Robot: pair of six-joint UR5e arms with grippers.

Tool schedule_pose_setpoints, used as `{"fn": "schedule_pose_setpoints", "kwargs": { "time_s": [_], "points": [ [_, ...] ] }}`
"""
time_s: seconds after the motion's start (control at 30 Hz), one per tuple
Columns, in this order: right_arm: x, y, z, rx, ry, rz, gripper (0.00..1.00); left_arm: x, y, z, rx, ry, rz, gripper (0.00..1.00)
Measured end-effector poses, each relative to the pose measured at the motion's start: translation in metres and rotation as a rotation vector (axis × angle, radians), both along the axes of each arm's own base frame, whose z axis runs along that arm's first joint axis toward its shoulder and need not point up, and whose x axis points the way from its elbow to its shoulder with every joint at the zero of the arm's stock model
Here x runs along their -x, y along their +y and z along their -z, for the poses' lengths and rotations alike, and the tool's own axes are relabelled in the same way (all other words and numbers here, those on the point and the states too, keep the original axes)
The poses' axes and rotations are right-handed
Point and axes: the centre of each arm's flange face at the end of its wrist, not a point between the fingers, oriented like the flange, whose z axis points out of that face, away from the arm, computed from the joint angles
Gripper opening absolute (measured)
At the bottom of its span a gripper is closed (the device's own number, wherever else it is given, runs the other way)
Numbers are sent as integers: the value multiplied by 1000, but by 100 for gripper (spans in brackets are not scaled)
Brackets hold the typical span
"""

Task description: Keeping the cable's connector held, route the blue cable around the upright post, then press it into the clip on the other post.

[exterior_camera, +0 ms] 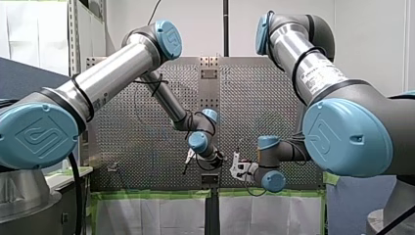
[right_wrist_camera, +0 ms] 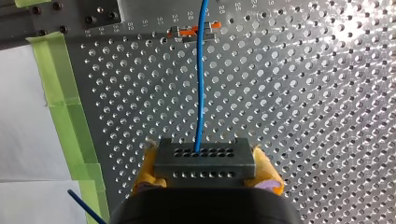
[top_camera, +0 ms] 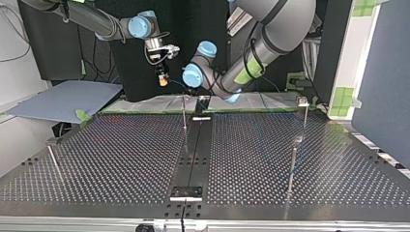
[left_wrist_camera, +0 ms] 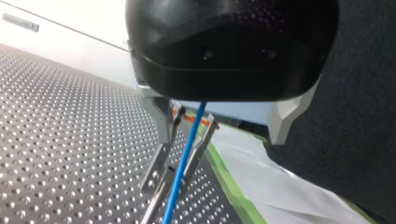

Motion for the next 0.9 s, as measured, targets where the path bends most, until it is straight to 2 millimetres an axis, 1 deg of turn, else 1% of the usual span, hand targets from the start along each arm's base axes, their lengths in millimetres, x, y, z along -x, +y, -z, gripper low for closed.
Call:
{"fn": "schedule_pose_setpoints", "kwargs": {
  "time_s": [0.23, 0.47, 0.5, 0.53, 0.6, 0.63, 0.67, 0.7, 0.73, 0.77, 0.8, 0.9],
  "points": [
    [0, 0, 0, 0, 0, -1, 0, 5, -5, 0, 2, 0, 8, 100],
    [-1, 1, 0, -1, 1, -2, 0, 4, -2, -1, -16, -16, -35, 100],
    [-1, 1, 0, -1, 2, -2, 0, 3, -1, -1, -19, -19, -43, 89],
    [-1, 1, 0, -1, 2, -2, 0, 3, -1, -1, -22, -21, -48, 89],
    [-1, 1, 0, 0, 2, -2, 0, 3, 0, -1, -25, -23, -57, 62],
    [-1, 1, 0, 0, 2, -2, 0, 3, 0, -1, -26, -24, -59, 62],
    [-1, 1, 0, 0, 2, -2, 0, 3, 0, -1, -26, -25, -61, 36],
    [-1, 1, 0, 1, 2, -2, 0, 2, 0, -1, -25, -26, -63, 22],
    [-1, 1, 0, 1, 2, -2, 0, 2, 0, -1, -23, -27, -65, 22],
    [-1, 1, 0, 2, 2, -2, 0, 2, 0, -1, -19, -29, -69, 9],
    [-1, 0, 0, 3, 3, -2, 0, 1, 0, -1, -12, -32, -74, 0],
    [-1, 0, 0, 6, 4, -2, 0, -1, 0, -2, 10, -39, -87, 0]
  ]
}}
